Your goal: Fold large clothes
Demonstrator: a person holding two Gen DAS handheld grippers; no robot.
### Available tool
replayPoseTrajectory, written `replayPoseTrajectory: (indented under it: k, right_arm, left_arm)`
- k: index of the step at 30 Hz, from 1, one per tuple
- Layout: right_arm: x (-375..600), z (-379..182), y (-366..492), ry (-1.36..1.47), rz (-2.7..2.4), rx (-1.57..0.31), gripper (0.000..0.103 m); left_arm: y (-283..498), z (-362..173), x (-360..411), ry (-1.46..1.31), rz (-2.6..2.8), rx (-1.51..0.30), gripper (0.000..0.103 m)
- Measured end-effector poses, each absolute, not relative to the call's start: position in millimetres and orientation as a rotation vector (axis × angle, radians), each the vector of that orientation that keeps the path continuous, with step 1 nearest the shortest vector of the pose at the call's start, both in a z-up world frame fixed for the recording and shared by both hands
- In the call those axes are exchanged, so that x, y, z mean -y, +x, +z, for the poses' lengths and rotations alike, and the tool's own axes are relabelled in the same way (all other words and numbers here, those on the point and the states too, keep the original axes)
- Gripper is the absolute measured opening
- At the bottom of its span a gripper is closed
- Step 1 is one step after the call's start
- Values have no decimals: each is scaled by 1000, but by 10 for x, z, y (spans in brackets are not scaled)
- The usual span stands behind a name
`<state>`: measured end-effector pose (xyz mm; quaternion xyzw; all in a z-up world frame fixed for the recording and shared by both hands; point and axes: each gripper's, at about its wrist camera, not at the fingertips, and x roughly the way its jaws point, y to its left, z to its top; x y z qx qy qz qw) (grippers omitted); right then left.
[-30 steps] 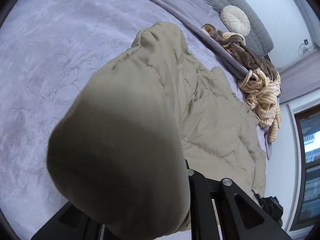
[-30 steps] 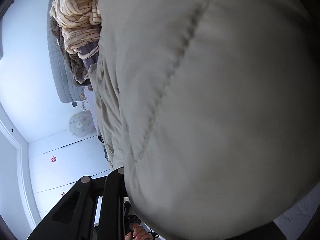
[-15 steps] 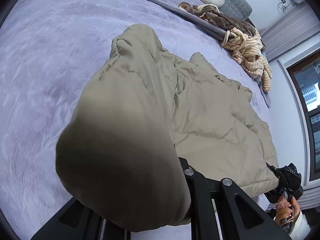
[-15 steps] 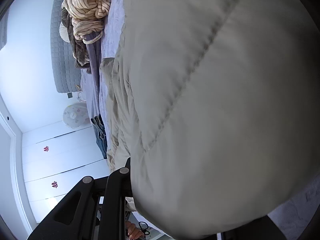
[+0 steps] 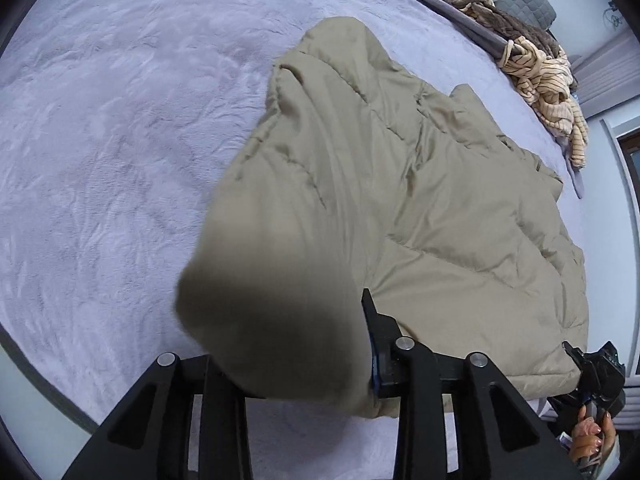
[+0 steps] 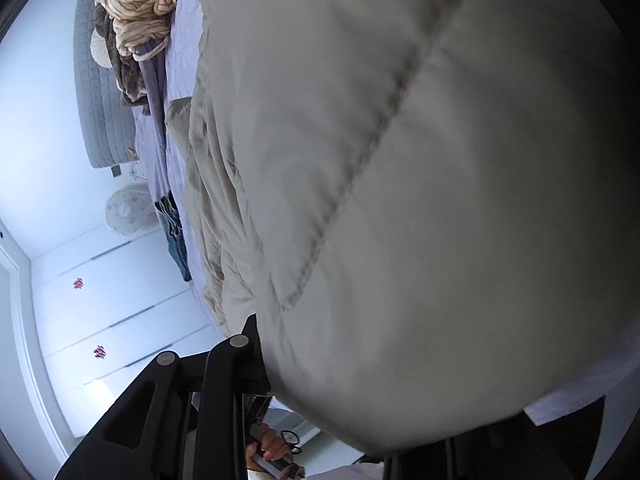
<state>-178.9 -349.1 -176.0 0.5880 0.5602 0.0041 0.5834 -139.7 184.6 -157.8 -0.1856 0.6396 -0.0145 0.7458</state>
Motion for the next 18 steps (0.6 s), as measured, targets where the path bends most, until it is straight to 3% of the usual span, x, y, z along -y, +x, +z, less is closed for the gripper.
replayPoseTrajectory:
  k: [1,4,9,14,18]
  right_arm:
    - [3486,-1722,-1803,1329,14,-1346,45]
    - [3455,-1565,-1823,1192,83,-1447,48]
    - [3323,-1125,-1835,984,333,-1473,44]
    - [3257,-852,-1645,905,337,-1358,43]
    - [3328,-911,-1534,750,123,-1378,43]
  left_arm:
    - [-1436,-1518,-1888,-391,-21,-1402,35]
    - [-1538,-1281,-2008,-349,48,-1375,35]
    - [-1683,-876,-2214,-282,167,-1237,35]
    - [-1397,-1157,-2023,-257,137,-1308,35]
    - [-1290,-1591,-1890,-194,176,-1408,35]
